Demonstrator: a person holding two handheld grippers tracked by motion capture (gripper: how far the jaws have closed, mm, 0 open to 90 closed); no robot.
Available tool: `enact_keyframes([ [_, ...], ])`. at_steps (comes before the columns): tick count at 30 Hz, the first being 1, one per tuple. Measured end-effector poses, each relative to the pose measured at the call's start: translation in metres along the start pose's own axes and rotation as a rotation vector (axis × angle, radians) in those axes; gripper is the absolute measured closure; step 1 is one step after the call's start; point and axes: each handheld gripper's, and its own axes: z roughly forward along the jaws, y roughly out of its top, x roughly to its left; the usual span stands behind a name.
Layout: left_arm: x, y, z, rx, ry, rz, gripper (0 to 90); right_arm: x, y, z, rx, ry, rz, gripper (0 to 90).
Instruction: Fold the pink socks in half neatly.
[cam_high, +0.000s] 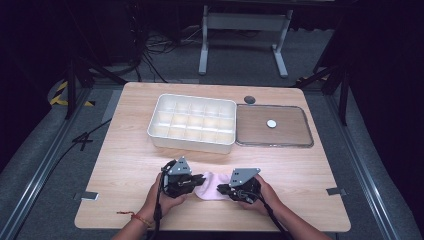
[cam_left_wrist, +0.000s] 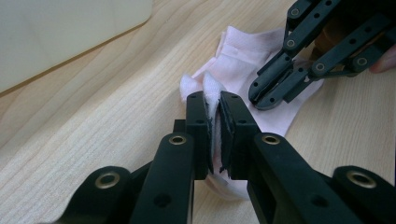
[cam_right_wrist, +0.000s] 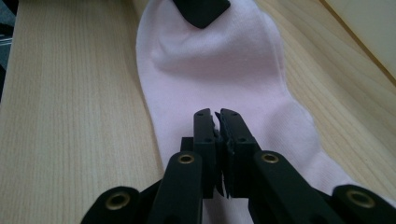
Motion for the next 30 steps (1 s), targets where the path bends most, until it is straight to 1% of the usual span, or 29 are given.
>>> enact_keyframes([
  [3, -0.001, 0.001, 0.0, 0.006, 0.005, 0.015, 82.7, -0.001, 0.0, -0.001, -0.004, -0.003, 0.002, 83.9],
  [4, -0.001, 0.001, -0.001, 0.006, 0.006, 0.016, 82.7, -0.001, 0.0, -0.003, -0.009, -0.009, -0.002, 83.6],
  [7, -0.001, 0.001, -0.001, 0.007, 0.009, 0.014, 82.7, -0.006, 0.002, -0.009, -0.044, -0.034, 0.017, 83.6],
  [9, 0.0, 0.001, -0.001, 0.008, 0.006, 0.012, 82.7, -0.006, 0.003, -0.01, -0.047, -0.042, 0.022, 83.8],
  [10, 0.0, 0.001, 0.0, 0.007, 0.005, 0.016, 82.7, -0.007, 0.003, -0.011, -0.048, -0.054, 0.019, 84.0],
  [14, -0.001, 0.001, -0.001, 0.005, 0.007, 0.018, 82.7, -0.008, 0.002, -0.005, -0.012, -0.07, 0.008, 84.3],
  [16, -0.002, 0.002, -0.002, 0.004, 0.007, 0.013, 82.7, -0.008, 0.001, 0.001, -0.001, -0.059, 0.0, 85.1],
  [17, -0.002, 0.002, -0.003, 0.0, 0.005, 0.017, 82.7, -0.008, 0.002, 0.003, -0.01, -0.053, 0.006, 85.2],
  [18, -0.002, 0.002, -0.003, -0.004, 0.001, 0.018, 82.7, -0.007, 0.003, 0.004, -0.008, -0.046, 0.012, 85.4],
  [20, -0.002, 0.004, -0.003, -0.012, -0.001, 0.013, 82.7, -0.008, 0.004, 0.005, 0.0, -0.052, 0.004, 85.6],
  [21, -0.003, 0.004, -0.003, -0.013, -0.002, 0.017, 82.7, -0.008, 0.004, 0.005, 0.0, -0.052, 0.013, 85.6],
  [23, -0.004, 0.007, -0.003, -0.021, -0.007, 0.016, 82.7, -0.007, 0.004, 0.005, 0.001, -0.052, 0.011, 85.7],
  [26, -0.008, 0.014, 0.001, -0.034, -0.017, 0.029, 82.7, -0.006, 0.005, 0.006, -0.003, -0.056, 0.011, 85.7],
  [28, -0.012, 0.019, 0.006, -0.032, -0.021, 0.047, 82.7, -0.006, 0.005, 0.007, -0.004, -0.059, 0.01, 85.6],
  [30, -0.014, 0.022, 0.009, -0.029, -0.019, 0.051, 82.8, -0.006, 0.006, 0.009, -0.01, -0.061, 0.018, 85.2],
])
